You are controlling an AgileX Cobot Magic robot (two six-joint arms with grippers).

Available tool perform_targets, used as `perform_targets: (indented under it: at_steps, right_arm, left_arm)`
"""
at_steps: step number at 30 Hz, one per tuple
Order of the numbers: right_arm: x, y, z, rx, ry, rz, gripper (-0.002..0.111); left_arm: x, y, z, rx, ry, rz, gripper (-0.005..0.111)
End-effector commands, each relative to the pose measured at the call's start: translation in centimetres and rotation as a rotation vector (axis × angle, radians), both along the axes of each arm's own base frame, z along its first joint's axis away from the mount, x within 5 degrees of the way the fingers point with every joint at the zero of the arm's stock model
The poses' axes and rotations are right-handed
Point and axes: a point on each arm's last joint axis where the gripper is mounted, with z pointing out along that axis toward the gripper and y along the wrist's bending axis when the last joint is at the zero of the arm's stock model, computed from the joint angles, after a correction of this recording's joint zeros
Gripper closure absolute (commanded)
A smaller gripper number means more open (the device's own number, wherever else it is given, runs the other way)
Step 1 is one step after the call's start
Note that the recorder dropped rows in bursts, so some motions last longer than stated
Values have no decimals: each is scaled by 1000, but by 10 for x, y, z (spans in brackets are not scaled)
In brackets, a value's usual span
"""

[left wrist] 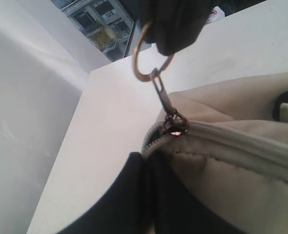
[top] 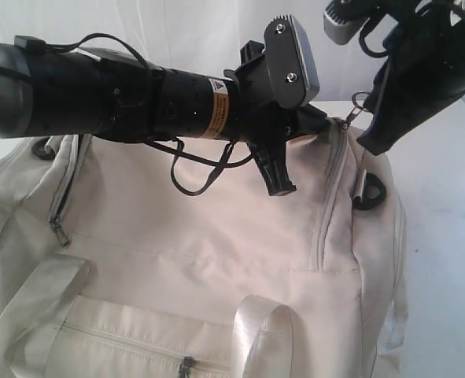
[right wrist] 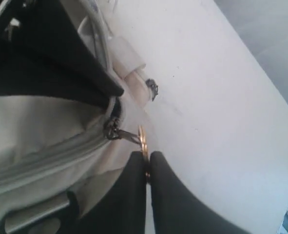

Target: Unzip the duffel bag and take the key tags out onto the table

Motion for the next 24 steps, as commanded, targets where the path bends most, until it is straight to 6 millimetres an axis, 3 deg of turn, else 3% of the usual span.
perform_targets:
  at_steps: [1,6,17,24]
  right_arm:
    - [13,6,11,51,-179,25,108]
    - [12,5,15,66,-203,11,108]
    - [-29,-20,48,123,-229,-11,108]
    - [-45,-28,36,57,-35,-33,108]
  left_arm:
    - [6,5,-2,17,-3,50,107]
    - [7,5,-2,16,2,56,107]
    - [12,10,-4,40,11,138,107]
    - [16,12,-4,39,15,189,107]
